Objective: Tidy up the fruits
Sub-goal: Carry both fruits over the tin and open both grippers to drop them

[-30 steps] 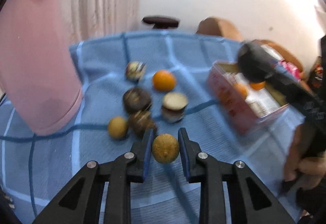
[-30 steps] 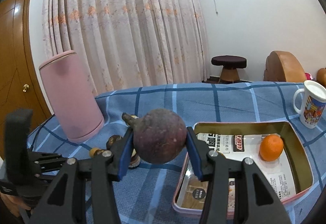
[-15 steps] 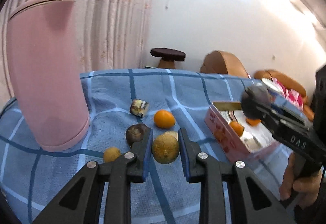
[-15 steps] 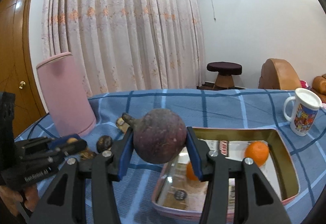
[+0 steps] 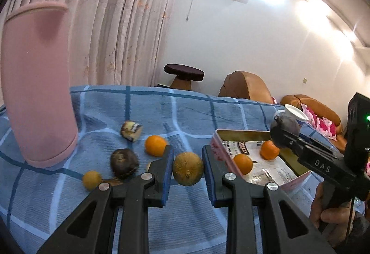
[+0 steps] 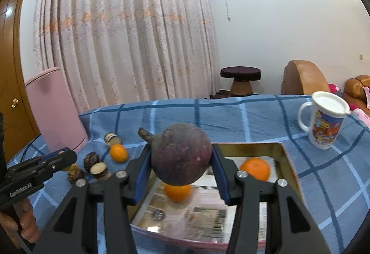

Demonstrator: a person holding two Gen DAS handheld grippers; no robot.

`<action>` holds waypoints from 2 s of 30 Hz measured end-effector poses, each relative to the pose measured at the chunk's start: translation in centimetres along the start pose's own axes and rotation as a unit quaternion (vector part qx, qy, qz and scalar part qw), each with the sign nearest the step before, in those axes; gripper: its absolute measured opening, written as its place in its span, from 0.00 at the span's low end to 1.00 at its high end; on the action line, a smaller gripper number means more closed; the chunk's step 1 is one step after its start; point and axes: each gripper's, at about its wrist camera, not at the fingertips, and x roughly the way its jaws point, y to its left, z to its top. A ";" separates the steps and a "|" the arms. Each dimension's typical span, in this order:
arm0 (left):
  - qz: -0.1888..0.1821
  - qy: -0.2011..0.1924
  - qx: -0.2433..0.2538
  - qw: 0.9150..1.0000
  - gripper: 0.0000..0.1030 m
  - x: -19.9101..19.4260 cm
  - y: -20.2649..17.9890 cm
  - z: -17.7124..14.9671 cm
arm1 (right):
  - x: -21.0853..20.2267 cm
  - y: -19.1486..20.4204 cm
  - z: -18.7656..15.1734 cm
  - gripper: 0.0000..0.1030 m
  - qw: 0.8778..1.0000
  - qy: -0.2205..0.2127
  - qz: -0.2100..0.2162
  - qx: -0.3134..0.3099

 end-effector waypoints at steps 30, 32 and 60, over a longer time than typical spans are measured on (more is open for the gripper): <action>-0.027 0.102 0.102 0.989 0.26 8.4 -14.0 -1.1 | -0.1 -8.9 -0.3 0.51 0.997 0.059 -0.042 0.034; -0.024 0.110 0.103 0.988 0.26 8.8 -14.1 -1.5 | 0.2 -8.7 -0.7 0.51 0.996 0.074 -0.040 0.037; 0.034 0.070 0.107 0.991 0.76 7.4 -13.7 -1.4 | -2.7 -7.1 -0.4 0.96 0.998 -0.022 -0.060 0.015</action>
